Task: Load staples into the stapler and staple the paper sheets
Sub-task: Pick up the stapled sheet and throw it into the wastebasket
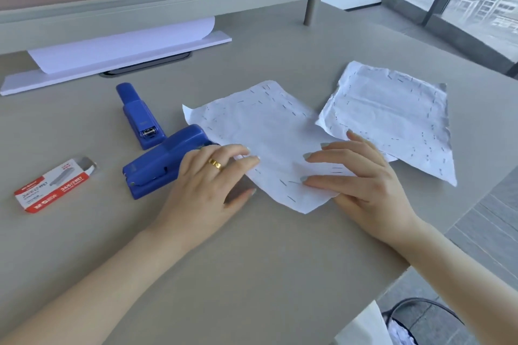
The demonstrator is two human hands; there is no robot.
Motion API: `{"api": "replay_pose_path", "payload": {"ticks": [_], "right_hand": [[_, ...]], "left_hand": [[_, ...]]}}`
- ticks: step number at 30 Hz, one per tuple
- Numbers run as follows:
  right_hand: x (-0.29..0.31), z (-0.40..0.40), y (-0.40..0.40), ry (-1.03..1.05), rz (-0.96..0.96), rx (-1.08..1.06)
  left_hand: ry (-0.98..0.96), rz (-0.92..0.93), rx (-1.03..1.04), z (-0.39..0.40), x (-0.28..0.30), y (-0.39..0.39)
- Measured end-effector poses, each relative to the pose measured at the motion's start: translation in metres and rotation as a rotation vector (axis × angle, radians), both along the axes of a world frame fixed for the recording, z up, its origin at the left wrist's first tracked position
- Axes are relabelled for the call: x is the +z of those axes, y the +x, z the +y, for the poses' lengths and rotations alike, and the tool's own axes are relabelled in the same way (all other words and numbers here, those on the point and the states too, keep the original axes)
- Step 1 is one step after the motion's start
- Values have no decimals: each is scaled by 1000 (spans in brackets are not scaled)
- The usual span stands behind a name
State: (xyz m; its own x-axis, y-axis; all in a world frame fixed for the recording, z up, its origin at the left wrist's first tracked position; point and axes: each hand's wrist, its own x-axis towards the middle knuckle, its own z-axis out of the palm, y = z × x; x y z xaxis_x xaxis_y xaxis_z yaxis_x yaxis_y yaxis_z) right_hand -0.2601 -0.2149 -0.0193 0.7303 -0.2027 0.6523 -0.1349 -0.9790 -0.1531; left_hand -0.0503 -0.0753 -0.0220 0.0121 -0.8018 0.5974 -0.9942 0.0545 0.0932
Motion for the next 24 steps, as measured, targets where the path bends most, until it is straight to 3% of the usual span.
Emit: {"api": "replay_pose_path", "payload": {"ticks": [4,7,11,16,21,24], "right_hand": [[2,1,-8,8,-33,-88],[0,-1,-8,-72,-165,-157],[-2,-4,-11,-96,-338,-211],[-2,-3,-12,-97,-404,-209],[2,-1,-11,73,-326,-188],[19,4,-12,562,-207,-141]], "left_hand": [[-365,-195,49,-18,11,-4],[-519,-328,61,-23,14,-3],[-565,-438,-45,-28,11,-1],[-516,-491,-109,-31,13,0],[-451,-327,-138,-32,16,-4],[-70,151,-163,-33,27,-9]]}}
